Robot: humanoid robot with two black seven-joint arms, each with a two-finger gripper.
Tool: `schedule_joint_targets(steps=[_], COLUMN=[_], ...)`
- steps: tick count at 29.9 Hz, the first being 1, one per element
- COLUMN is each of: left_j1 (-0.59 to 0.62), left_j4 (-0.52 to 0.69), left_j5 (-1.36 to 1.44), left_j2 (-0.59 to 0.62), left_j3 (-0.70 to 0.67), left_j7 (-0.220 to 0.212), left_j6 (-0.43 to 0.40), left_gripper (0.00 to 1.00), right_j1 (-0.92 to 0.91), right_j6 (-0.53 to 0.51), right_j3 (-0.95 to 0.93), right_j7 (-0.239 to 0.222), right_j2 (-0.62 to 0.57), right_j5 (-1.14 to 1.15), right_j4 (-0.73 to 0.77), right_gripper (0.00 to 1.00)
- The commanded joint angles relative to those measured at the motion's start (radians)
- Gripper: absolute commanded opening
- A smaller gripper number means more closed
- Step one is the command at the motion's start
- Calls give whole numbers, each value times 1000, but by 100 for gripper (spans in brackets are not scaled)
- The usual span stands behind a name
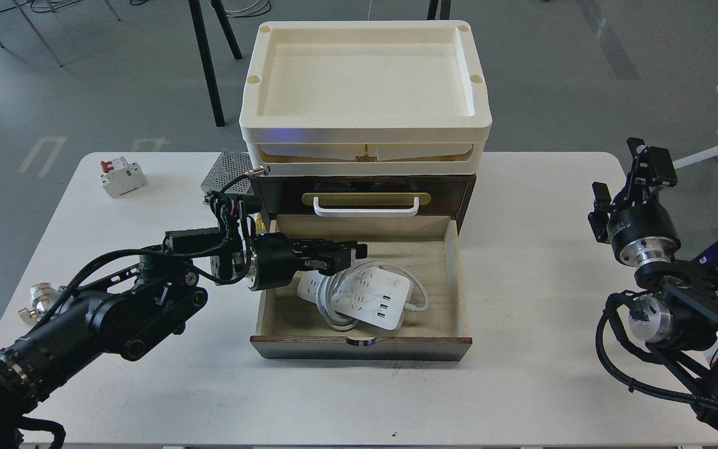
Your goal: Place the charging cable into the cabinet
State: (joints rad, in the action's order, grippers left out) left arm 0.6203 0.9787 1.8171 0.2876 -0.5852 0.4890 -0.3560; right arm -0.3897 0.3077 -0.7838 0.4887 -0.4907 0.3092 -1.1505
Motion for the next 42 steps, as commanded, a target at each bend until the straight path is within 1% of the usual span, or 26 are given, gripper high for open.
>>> schedule_joint_targets(steps=[1, 2, 4, 5, 6, 7, 8, 9, 12, 15, 17, 18, 20, 23, 26, 29, 34, 36, 38, 42], left_j1=[-1, -4, -11, -11, -13, -13, -14, -19, -21, -51, -86, -103, -135, -178, -198, -220, -225, -229, -231, -214], left_j4=[3, 11, 21, 35, 58, 87, 121, 162, 276, 374, 412, 425, 428, 422, 408, 379, 315, 249, 157, -29], left_j5=[-15, -16, -16, -18, -24, -45, -79, -125, -225, -275, -333, -381, -512, -720, -969, -1157, -1347, -1438, -1518, -1587], left_j2=[1, 4, 15, 22, 33, 53, 79, 114, 208, 321, 384, 415, 467, 524, 565, 567, 559, 553, 529, 412], left_j3=[1, -1, -2, -10, -18, -22, -22, -21, -12, -19, -27, -41, -71, -94, -104, -104, -104, -104, -107, -113], left_j7=[0, 0, 0, 0, 0, 0, 0, 0, 0, 0, 0, 0, 0, 0, 0, 0, 0, 0, 0, 0], left_j6=[0, 2, 2, 0, 2, 0, 0, -1, -4, -3, 2, 3, 12, 41, 109, 163, 196, 198, 189, 183], left_gripper=[46, 50, 51, 53, 59, 68, 74, 77, 81, 82, 83, 86, 87, 90, 90, 94, 94, 94, 94, 94], right_j1=[0, 0, 0, 0, 0, 0, 0, 0, 0, 0, 0, 0, 0, 0, 0, 2, 0, -1, -3, -3], right_j6=[1, 1, 1, -1, -1, -1, 1, -1, 1, 1, 1, -1, 1, 1, -1, -1, -2, -2, -4, -4], right_j3=[0, 0, 0, 0, 0, 0, 0, 0, 0, 0, 0, 0, 0, 0, 0, 0, 0, 2, 2, 3], right_j7=[0, 0, 0, 0, 0, 0, 0, 0, 0, 0, 0, 0, 0, 0, 0, 0, 0, 0, 0, 0], right_j2=[0, 1, 0, 0, 1, 0, 0, 0, 0, 0, 0, 1, 0, 0, 0, 0, 0, 0, 0, 1], right_j5=[-1, 1, -1, 1, -1, 1, -1, 1, 1, -1, 1, -1, -1, 1, -1, 1, -1, -1, -1, -1], right_j4=[0, 0, 0, 0, 0, 0, 0, 0, 0, 0, -2, 0, -2, -2, -2, -2, -3, -5, -9, -17], right_gripper=[99, 99, 99, 99, 99, 99, 99, 99, 99, 99, 99, 99, 99, 99, 99, 99, 99, 99, 99, 99])
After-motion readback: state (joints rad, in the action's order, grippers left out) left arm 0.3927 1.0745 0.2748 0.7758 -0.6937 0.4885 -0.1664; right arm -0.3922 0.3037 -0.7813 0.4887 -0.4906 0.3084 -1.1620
